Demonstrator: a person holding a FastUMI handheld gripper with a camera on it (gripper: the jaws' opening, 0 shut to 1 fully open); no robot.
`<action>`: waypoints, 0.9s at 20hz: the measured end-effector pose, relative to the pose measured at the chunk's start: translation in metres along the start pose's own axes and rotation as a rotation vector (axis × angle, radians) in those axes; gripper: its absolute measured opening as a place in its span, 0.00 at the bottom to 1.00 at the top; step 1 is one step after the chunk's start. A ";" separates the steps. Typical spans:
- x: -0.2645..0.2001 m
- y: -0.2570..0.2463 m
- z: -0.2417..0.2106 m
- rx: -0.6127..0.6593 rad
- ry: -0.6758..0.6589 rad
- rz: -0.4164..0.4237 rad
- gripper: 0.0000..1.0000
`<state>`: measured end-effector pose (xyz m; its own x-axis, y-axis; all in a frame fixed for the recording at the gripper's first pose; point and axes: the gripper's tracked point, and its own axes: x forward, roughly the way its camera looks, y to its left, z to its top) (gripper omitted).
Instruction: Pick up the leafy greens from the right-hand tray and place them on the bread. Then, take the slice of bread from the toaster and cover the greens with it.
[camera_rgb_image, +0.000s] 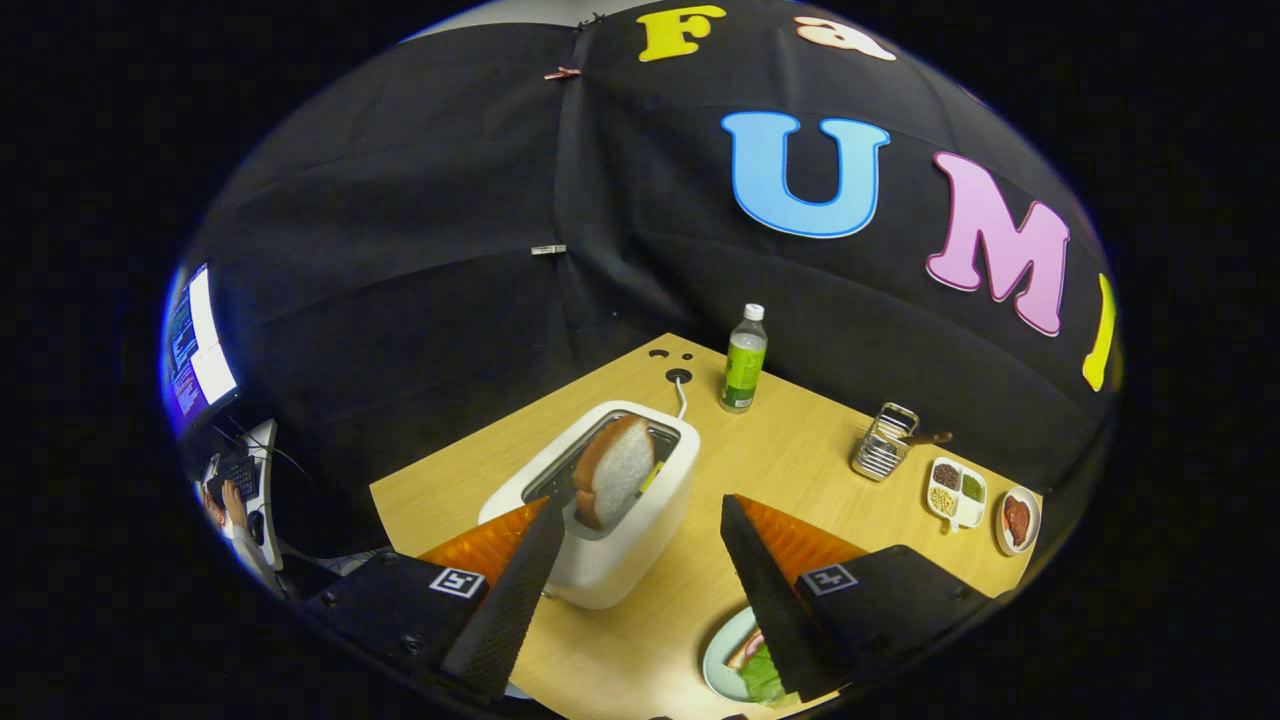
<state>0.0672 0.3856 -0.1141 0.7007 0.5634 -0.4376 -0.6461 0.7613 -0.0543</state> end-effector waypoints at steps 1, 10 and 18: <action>0.006 0.006 0.001 -0.009 0.006 0.006 0.98; 0.070 0.017 0.003 0.043 0.038 -0.046 0.98; 0.103 0.008 -0.014 0.055 0.070 -0.110 0.66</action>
<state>0.1299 0.4458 -0.1720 0.7426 0.4531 -0.4932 -0.5474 0.8350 -0.0570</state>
